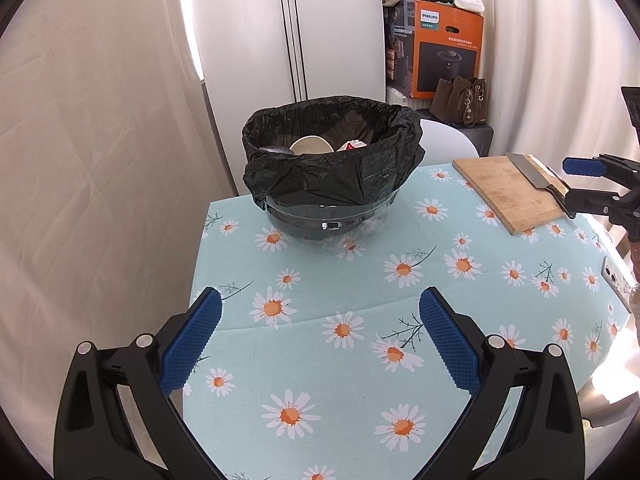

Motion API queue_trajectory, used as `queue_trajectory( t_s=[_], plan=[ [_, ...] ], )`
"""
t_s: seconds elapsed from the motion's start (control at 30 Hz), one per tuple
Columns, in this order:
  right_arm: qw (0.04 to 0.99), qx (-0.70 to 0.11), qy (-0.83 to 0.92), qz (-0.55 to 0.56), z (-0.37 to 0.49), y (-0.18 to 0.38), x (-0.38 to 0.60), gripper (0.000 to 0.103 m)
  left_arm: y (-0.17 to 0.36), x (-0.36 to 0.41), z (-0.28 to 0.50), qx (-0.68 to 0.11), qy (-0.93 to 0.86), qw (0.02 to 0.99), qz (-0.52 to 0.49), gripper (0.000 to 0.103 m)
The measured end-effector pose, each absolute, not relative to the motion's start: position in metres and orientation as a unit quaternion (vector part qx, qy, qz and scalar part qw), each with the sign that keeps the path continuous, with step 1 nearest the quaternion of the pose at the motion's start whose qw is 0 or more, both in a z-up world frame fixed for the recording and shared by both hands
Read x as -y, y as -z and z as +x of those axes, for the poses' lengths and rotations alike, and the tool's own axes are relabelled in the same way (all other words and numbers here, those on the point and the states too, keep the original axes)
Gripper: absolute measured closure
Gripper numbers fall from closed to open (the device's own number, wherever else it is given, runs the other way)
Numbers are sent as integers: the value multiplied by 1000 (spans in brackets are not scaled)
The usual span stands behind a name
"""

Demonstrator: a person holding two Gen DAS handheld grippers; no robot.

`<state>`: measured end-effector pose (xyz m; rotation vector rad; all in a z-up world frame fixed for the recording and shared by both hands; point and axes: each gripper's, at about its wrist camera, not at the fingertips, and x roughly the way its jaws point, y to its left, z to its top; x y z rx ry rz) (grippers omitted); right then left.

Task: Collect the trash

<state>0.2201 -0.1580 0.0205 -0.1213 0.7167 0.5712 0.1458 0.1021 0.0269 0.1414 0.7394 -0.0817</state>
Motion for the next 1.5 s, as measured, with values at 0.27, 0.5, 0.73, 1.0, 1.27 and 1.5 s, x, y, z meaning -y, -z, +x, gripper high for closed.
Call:
queue_trajectory(
  t_s=[0.27,0.5,0.73,1.0,1.27,1.5],
  plan=[
    [901,-336,-267,-54,205,-24,169,14,-28,-94,138,-354,49,931,76,6],
    [905,-331,-263,-52,200,-27,172,14,-31,-92,136,-341,42,935,87,6],
    [905,-330,-262,-56,199,-26,170,13,-32,-94,139,-341,40,935,88,6],
    [905,-331,-261,-55,200,-28,168,13,-30,-95,141,-345,41,933,96,6],
    [905,-328,-265,-58,200,-30,167,13,-31,-96,142,-342,44,934,93,6],
    [904,-331,-263,-57,201,-27,169,13,-28,-95,142,-344,38,933,98,6]
  ],
)
